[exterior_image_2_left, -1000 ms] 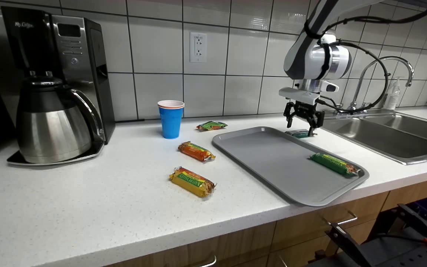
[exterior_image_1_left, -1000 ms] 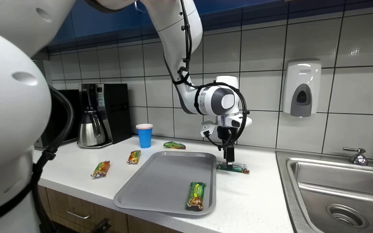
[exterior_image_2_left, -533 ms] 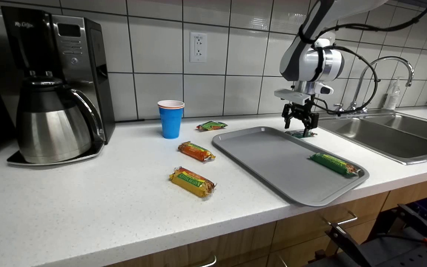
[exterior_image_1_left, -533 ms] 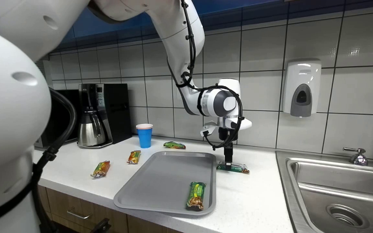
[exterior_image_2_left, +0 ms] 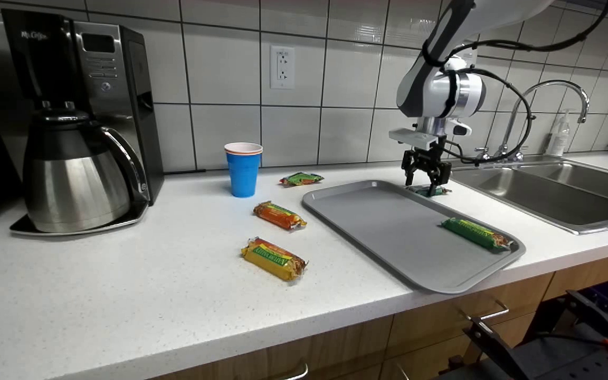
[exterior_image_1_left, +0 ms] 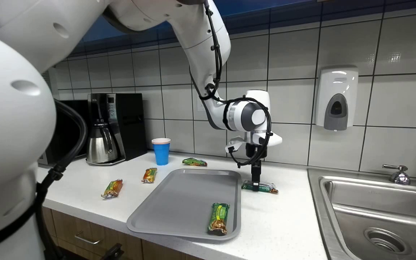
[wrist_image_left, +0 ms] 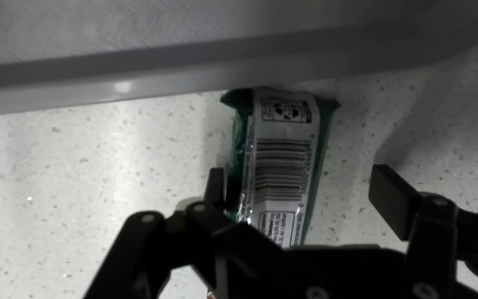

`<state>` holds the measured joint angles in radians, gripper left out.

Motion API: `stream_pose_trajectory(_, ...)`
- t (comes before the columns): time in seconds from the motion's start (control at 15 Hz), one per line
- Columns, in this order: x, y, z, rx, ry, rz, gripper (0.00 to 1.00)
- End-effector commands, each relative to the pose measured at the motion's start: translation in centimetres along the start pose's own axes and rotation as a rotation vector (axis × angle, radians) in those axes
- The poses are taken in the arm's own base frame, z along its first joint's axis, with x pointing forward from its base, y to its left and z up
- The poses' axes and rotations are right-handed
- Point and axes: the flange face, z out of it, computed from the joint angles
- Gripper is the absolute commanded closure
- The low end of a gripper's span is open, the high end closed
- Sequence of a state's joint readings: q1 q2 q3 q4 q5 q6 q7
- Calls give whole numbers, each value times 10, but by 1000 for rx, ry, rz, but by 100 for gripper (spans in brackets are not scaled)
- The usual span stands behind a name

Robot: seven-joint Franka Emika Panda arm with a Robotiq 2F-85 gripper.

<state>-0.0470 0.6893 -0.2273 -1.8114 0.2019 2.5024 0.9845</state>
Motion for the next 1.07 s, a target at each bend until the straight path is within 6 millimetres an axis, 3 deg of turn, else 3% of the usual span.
stream_pose_trajectory(0.0,3,-4,-6,-12,-18,20,42)
stream_pose_trajectory(0.27,4,-3,-8,-15,-16,21,72)
stream_pose_trajectory(0.4,5,-2,-11,-14,-14,18,83)
stream_pose_trajectory(1.0,4,8,-46,17,0,-53,83)
